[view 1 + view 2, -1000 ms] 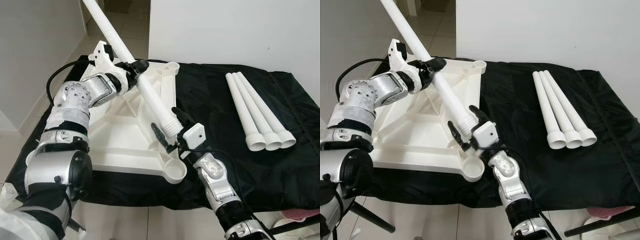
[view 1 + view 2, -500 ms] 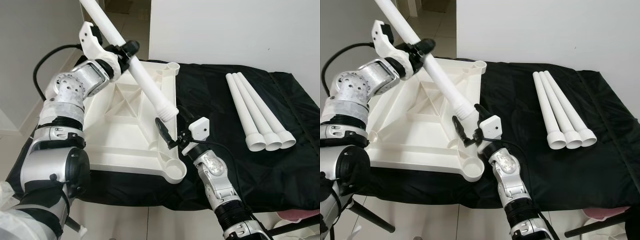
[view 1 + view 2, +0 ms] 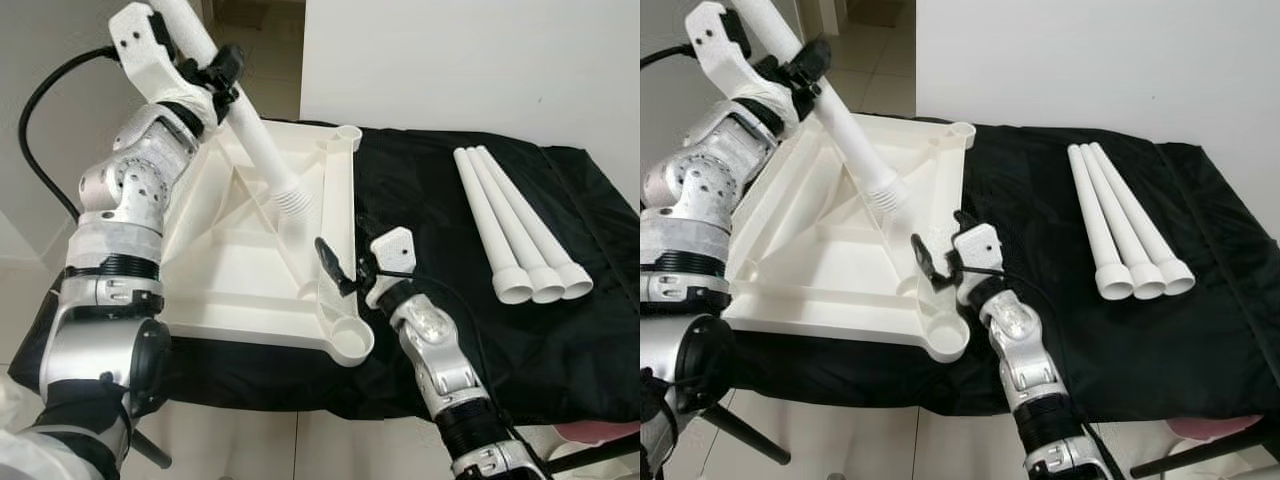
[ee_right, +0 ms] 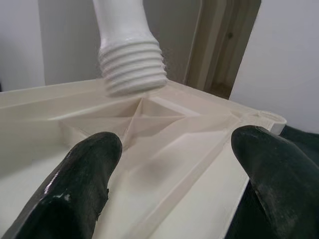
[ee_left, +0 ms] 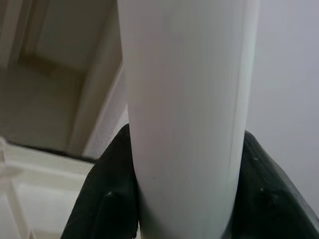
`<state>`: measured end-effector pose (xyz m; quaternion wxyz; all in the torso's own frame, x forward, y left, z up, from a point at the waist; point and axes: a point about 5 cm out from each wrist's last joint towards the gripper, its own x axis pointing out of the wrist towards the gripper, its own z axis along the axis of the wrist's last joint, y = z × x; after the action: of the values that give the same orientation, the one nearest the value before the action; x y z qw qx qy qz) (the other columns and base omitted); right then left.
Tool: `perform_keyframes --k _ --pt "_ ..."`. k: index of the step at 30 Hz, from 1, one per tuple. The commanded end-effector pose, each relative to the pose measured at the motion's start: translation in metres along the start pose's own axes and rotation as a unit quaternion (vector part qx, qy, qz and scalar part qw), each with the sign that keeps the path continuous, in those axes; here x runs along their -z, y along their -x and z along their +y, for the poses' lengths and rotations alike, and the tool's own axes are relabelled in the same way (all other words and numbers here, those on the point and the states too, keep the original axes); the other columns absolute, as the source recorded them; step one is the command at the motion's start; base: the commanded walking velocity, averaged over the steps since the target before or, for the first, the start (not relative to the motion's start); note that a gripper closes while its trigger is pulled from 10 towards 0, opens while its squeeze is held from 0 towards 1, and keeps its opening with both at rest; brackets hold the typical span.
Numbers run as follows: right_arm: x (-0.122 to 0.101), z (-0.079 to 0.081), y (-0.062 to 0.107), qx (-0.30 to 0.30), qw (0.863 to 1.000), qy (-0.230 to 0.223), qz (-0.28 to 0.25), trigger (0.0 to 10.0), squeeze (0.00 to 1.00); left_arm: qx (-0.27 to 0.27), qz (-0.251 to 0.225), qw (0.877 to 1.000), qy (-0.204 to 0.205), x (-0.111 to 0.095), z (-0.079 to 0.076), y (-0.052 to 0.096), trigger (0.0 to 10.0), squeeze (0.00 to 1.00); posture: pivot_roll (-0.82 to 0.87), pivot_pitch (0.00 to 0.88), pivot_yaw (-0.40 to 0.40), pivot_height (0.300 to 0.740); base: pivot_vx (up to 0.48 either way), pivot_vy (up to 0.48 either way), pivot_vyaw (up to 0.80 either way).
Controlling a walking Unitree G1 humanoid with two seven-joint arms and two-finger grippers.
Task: Building children table
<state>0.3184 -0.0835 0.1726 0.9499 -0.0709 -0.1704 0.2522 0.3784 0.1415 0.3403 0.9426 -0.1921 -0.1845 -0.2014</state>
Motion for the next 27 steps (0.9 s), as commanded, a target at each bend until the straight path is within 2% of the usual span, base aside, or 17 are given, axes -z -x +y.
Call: perform_keyframes --k 1,3,7,9,10,19,27 --pt "-0.005 0.0 -0.005 -0.002 1.0 0.008 0.003 10.0 0.0 0.043 -0.02 0.998 -0.037 -0.001 -0.017 0.0 10.0 0.0 0.0 0.002 -0.031 0.74 0.0 0.0 0.0" --pt "-0.009 0.0 -0.009 -0.003 1.0 0.011 0.001 10.0 0.0 0.053 -0.027 0.997 -0.056 0.003 -0.027 0.001 10.0 0.0 0.0 0.002 -0.032 0.74 0.0 0.0 0.0" --pt "-0.01 -0.001 -0.011 -0.003 1.0 0.009 0.005 10.0 0.0 0.065 -0.03 0.995 -0.067 0.007 -0.036 0.003 10.0 0.0 0.01 0.004 -0.033 0.74 0.0 0.0 0.0" --pt "-0.01 -0.002 -0.017 0.001 1.0 0.004 0.015 10.0 0.0 0.086 -0.027 0.992 -0.084 0.017 -0.051 0.005 10.0 0.0 0.01 0.007 -0.033 0.74 0.0 0.0 0.0" --pt "-0.01 -0.002 -0.019 0.003 1.0 0.004 0.019 10.0 0.0 0.094 -0.026 0.992 -0.082 0.023 -0.057 0.006 10.0 0.0 0.01 0.007 -0.033 0.74 0.0 0.0 0.0" --pt "-0.013 0.0 -0.032 0.001 0.999 0.011 0.04 10.0 0.0 0.117 -0.005 0.991 -0.066 0.048 -0.083 0.012 10.0 0.0 0.03 0.018 -0.029 0.74 0.0 0.0 0.0" --pt "-0.019 0.001 -0.042 0.0 0.999 0.022 0.044 10.0 0.0 0.133 -0.005 0.989 -0.068 0.054 -0.098 0.015 10.0 0.0 0.03 0.031 -0.024 0.74 0.0 0.0 0.0"
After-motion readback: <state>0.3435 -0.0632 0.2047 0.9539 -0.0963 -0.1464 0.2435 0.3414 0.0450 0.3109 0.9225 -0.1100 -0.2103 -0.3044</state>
